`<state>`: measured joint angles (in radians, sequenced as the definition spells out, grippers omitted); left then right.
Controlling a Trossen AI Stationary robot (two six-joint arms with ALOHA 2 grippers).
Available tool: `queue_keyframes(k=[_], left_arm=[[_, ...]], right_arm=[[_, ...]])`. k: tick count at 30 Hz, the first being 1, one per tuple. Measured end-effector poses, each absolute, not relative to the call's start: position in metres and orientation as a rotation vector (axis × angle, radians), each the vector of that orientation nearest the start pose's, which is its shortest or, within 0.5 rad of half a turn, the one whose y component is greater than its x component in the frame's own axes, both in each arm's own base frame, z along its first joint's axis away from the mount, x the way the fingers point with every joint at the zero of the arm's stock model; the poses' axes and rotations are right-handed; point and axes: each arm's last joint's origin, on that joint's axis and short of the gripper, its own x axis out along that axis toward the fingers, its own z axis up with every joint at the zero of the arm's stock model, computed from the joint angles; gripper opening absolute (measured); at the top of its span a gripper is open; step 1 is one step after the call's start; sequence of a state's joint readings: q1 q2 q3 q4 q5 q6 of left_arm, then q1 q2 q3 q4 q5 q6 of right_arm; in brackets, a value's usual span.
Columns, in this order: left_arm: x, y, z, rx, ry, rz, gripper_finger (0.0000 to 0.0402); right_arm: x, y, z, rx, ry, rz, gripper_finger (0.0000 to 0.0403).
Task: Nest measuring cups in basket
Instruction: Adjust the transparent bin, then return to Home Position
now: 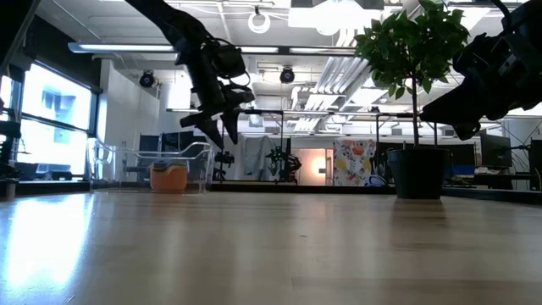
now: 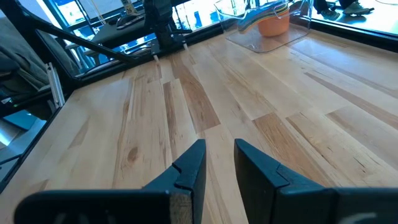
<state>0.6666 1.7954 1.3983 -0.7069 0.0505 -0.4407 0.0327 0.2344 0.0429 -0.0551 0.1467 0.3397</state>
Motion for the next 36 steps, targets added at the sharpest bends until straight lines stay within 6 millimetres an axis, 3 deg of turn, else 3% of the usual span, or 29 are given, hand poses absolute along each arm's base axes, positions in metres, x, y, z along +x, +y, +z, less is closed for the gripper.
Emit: queue_keyframes(k=[17,23,30,36], left_arm=[[0.281,0.220,0.230,-0.819,1.081,0.810,0.0170],[0.282,0.219,0.232,-0.843,1.063,0.768,0.0170],[0.291,0.198,0.261,-0.742,0.946,0.554,0.0170],[0.296,0.151,0.299,-0.514,0.816,0.291,0.0170]], right_arm=[[0.109,-0.001,0.153,0.316,0.224,-0.154,0.0075],[0.109,-0.001,0.153,0.315,0.224,-0.154,0.0075],[0.109,-0.001,0.154,0.316,0.224,-0.154,0.0075],[0.109,-0.001,0.153,0.315,0.225,-0.154,0.0075]])
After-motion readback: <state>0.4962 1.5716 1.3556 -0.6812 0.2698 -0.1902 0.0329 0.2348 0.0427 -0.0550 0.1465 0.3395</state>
